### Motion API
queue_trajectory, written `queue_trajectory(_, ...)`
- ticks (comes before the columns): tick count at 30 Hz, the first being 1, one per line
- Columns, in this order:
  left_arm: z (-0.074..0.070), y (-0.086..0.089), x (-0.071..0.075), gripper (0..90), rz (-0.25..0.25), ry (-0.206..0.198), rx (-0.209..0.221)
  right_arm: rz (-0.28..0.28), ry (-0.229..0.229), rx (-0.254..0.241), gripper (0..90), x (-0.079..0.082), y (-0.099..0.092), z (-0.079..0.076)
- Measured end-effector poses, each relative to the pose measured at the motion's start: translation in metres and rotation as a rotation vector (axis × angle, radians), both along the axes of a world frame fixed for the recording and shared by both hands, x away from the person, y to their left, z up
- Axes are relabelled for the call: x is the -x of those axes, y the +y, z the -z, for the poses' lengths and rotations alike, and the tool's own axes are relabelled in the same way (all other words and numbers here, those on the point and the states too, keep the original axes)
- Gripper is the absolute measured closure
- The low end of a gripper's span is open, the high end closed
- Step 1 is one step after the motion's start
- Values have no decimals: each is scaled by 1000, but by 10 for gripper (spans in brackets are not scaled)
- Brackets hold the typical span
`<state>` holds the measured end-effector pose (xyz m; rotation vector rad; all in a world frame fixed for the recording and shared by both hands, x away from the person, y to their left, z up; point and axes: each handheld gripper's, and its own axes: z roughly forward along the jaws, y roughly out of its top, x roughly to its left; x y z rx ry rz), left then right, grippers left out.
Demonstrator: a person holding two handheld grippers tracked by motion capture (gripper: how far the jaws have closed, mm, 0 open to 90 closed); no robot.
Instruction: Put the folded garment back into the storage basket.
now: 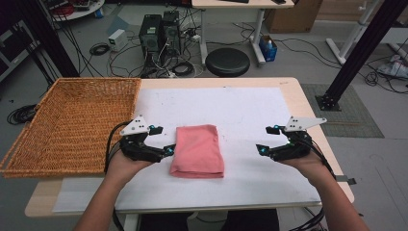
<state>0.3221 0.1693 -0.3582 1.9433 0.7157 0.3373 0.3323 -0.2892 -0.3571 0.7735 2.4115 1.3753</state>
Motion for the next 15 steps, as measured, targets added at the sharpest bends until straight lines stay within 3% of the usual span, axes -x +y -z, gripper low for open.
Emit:
queue_trajectory(5,8,-7,-6,193,-14,29,-8,5,2,10,205,0,-2,1)
queue_trajectory(9,25,-19,-17,193,-35,99,-25,2,2,15,205,-1,-4,1)
queue_trajectory(15,50,-33,-34,193,-55,168,-54,-4,-5,29,205,-5,-7,3)
